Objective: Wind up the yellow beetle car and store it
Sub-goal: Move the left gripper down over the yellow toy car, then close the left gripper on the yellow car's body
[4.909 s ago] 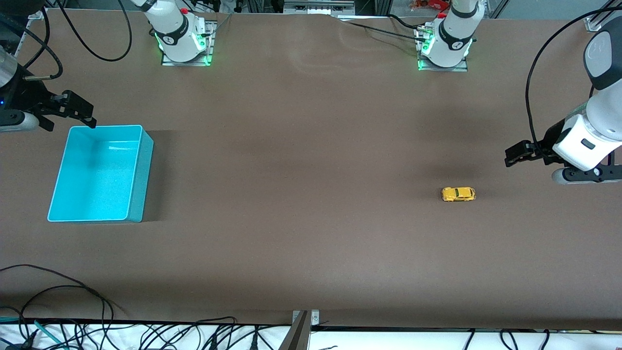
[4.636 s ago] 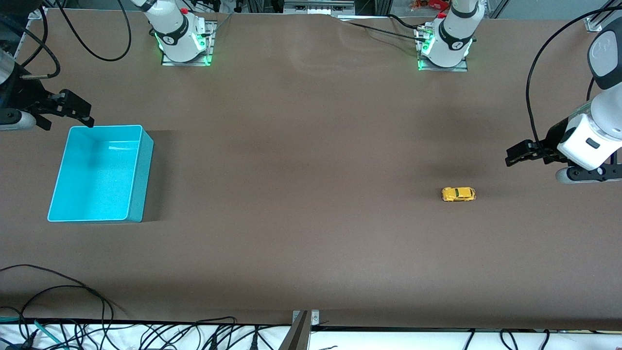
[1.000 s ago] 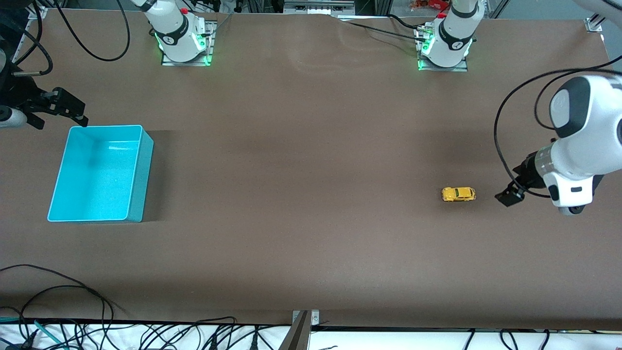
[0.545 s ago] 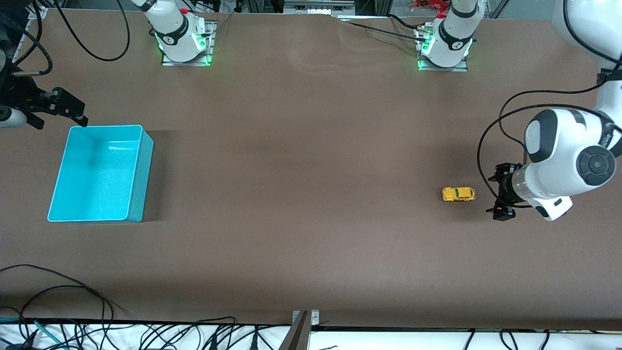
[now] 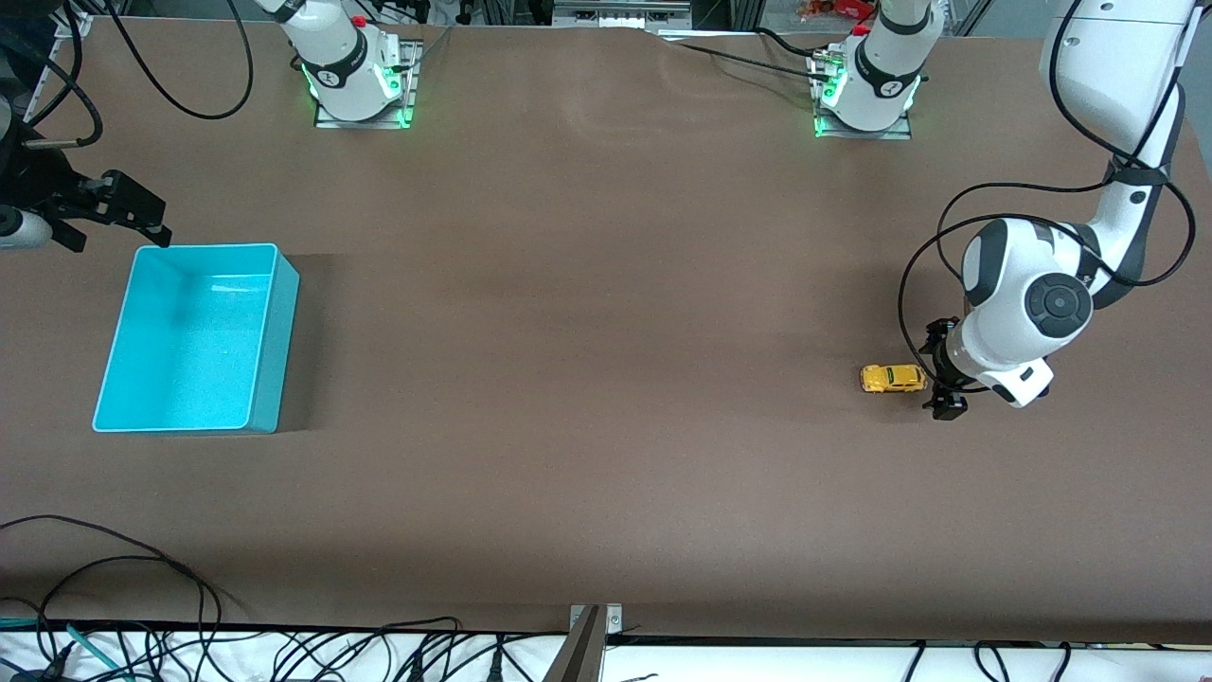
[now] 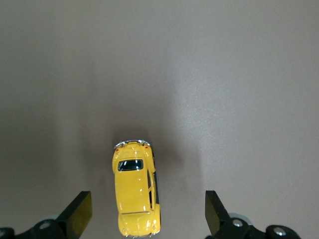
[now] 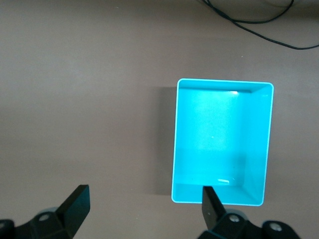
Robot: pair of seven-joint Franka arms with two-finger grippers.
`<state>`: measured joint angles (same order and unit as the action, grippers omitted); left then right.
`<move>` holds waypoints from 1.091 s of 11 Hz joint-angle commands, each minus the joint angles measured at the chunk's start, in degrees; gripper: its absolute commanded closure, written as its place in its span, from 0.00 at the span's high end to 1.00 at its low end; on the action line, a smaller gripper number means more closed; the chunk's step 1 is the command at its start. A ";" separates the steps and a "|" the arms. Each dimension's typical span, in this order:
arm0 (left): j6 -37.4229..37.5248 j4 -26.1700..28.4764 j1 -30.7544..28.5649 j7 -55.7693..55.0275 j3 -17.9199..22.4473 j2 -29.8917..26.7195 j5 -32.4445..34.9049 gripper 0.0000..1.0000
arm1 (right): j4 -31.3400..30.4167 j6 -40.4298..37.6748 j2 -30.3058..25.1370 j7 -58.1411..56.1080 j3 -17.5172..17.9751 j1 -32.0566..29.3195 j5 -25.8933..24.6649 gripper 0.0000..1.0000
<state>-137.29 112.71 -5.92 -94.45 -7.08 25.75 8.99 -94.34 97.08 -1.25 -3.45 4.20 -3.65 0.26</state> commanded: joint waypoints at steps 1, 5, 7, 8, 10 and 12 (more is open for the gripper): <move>-6.66 4.00 0.20 -4.50 -0.04 -0.35 2.00 1.00 | 1.26 -1.37 0.11 -0.68 0.10 -0.30 -0.61 1.00; -11.33 5.06 0.03 -9.17 0.05 2.99 2.18 1.00 | 1.26 -1.37 0.11 -0.68 0.10 -0.30 -0.61 1.00; -11.33 6.11 0.11 -9.26 0.05 2.91 2.18 1.00 | 1.26 -1.37 0.11 -0.68 0.10 -0.30 -0.61 1.00; -11.25 6.47 0.03 -9.78 -0.04 2.91 2.18 1.00 | 1.26 -1.37 0.11 -0.68 0.10 -0.30 -0.61 1.00; -11.16 6.65 0.20 -10.05 -0.04 2.73 2.18 0.70 | 1.26 -1.37 0.11 -0.60 0.10 -0.30 -0.61 1.00; -10.98 6.47 0.20 -11.97 -0.04 2.38 2.18 0.05 | 1.26 -1.37 0.11 -0.68 0.10 -0.30 -0.53 1.00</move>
<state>-147.84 118.59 -5.89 -102.51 -7.13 29.11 9.03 -94.34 97.08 -1.25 -3.45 4.20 -3.65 0.26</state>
